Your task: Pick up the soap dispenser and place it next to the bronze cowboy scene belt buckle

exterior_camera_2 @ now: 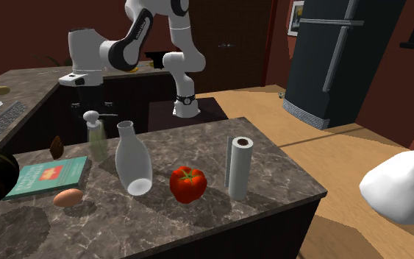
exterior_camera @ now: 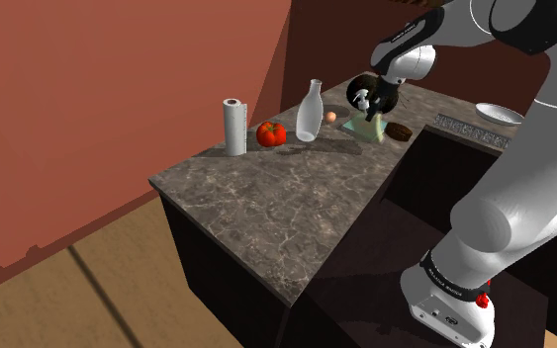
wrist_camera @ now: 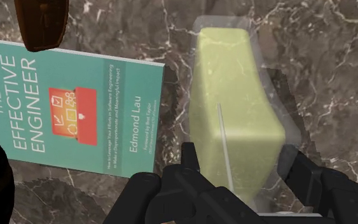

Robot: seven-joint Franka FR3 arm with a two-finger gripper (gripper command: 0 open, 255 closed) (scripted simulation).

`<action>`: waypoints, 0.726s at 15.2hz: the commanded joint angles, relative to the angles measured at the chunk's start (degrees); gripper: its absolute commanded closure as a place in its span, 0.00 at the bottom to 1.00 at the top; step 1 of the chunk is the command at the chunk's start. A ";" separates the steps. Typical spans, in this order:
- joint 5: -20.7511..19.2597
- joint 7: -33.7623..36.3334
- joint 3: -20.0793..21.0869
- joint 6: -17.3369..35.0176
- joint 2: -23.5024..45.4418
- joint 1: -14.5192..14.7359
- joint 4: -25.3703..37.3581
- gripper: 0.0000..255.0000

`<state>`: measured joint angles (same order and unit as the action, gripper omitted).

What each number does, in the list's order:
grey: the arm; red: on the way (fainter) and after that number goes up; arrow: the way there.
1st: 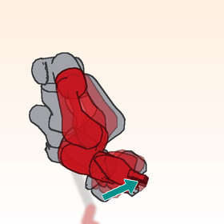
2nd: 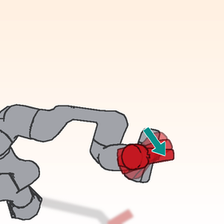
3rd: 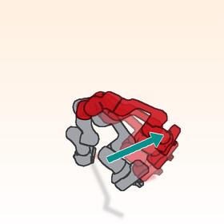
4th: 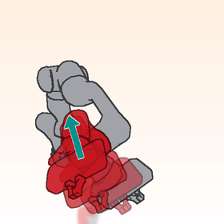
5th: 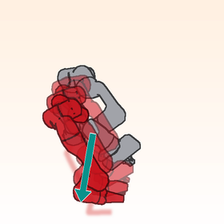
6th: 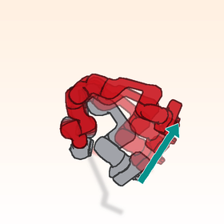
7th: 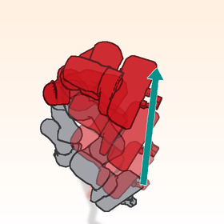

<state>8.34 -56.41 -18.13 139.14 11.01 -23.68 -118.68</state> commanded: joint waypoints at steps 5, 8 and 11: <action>0.63 -0.38 0.25 1.65 1.08 -0.02 -0.87 1.00; 0.64 -0.38 0.24 1.65 1.08 -0.01 -0.87 1.00; 0.68 -0.24 0.31 1.63 1.28 0.07 -0.66 0.00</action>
<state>8.99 -56.68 -17.86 140.79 12.11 -23.64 -119.36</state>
